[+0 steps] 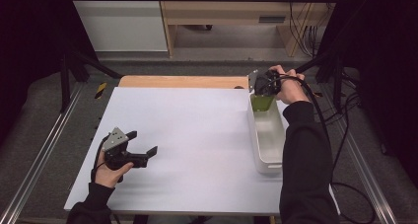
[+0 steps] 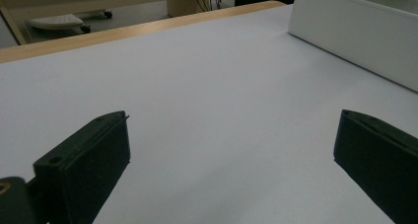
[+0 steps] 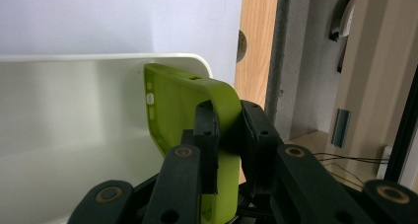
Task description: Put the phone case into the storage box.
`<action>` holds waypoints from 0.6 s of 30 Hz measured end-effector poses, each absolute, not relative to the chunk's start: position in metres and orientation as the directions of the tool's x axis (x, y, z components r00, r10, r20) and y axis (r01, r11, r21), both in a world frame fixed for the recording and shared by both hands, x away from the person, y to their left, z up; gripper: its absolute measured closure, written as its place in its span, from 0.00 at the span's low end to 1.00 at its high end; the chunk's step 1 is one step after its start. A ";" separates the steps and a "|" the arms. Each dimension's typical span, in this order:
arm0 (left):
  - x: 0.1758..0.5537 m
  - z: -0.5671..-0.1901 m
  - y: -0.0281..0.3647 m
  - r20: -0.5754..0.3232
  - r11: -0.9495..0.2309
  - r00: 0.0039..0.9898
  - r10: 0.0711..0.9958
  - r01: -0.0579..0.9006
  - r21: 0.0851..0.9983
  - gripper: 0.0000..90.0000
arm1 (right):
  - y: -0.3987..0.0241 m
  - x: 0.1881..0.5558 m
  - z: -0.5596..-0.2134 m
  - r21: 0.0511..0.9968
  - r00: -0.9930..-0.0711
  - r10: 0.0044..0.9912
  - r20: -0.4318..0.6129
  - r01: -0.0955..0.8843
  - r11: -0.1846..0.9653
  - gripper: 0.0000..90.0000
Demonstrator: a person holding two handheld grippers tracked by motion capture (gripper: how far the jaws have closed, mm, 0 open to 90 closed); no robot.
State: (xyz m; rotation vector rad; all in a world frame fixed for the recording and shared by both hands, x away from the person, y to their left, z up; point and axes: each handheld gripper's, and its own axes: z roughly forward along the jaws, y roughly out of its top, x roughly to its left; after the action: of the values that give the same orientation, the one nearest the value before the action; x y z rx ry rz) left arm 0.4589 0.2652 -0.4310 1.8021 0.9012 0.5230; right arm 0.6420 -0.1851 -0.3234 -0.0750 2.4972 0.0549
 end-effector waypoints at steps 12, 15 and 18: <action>0.459 -0.431 0.266 -0.052 -0.210 0.624 0.780 0.339 0.917 0.00 | -0.184 0.648 -0.328 0.015 -0.804 -0.039 -0.593 -0.059 0.998 0.87; 0.459 -0.431 0.267 -0.052 -0.210 0.623 0.780 0.340 0.917 0.00 | -0.184 0.649 -0.330 0.014 -0.804 -0.041 -0.593 -0.061 0.998 0.87; 0.459 -0.431 0.266 -0.051 -0.211 0.624 0.780 0.339 0.917 0.00 | -0.184 0.650 -0.330 0.015 -0.803 -0.041 -0.594 -0.062 0.998 0.87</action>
State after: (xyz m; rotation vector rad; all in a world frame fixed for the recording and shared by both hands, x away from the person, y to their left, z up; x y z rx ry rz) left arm 0.4593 0.2664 -0.4310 1.8023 0.9043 0.5280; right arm 0.6499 -0.1844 -0.3298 -0.0712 2.5049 0.0436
